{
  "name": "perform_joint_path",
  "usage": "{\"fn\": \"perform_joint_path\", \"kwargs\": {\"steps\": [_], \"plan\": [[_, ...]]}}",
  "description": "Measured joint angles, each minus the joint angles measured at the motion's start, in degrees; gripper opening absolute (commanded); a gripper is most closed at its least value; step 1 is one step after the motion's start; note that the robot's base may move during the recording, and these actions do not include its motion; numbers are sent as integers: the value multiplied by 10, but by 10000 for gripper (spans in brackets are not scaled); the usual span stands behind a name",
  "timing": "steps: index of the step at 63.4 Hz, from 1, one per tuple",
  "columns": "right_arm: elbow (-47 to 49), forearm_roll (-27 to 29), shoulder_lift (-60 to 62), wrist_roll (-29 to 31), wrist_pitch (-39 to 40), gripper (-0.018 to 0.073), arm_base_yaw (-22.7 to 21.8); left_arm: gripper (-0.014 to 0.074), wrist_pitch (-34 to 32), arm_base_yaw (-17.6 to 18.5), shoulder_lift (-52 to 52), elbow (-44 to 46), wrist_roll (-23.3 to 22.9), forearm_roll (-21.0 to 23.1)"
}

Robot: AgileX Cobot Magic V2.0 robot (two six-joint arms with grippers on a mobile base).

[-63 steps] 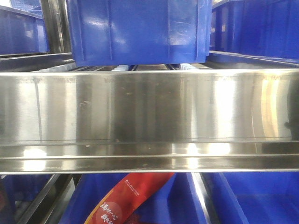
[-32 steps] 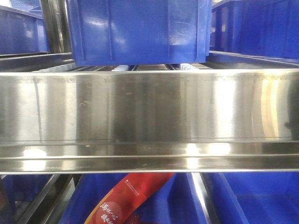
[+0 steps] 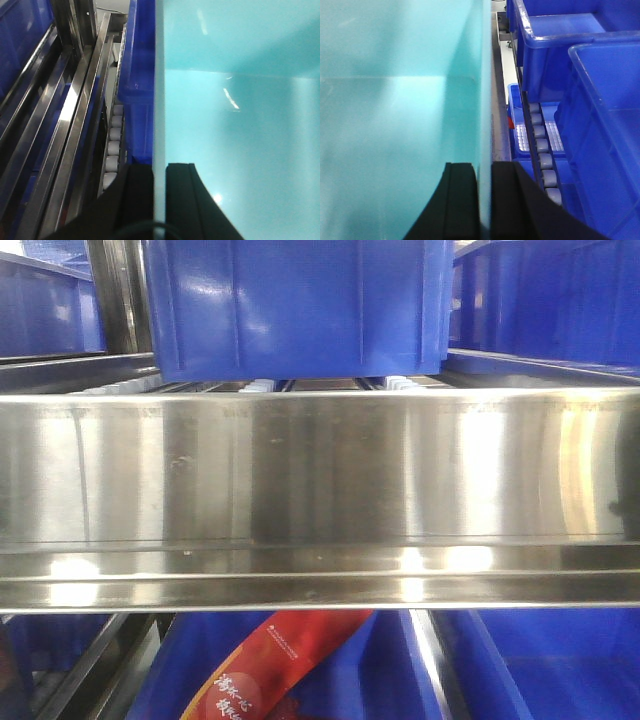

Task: Fetch blue bin and place on conveyor start
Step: 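Lift the teal bin with both grippers and pull it off the shelf, then hold the bin in both grippers while the base turns and drives away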

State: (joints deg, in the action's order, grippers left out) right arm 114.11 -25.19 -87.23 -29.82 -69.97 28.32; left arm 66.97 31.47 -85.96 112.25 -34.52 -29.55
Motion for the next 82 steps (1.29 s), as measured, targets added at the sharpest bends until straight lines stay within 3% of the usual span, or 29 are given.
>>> {"fn": "perform_joint_path", "kwargs": {"steps": [82], "plan": [[0,-1,-1,0,-6,-153,0,-111,-1,0,1,0,0,-1]]}}
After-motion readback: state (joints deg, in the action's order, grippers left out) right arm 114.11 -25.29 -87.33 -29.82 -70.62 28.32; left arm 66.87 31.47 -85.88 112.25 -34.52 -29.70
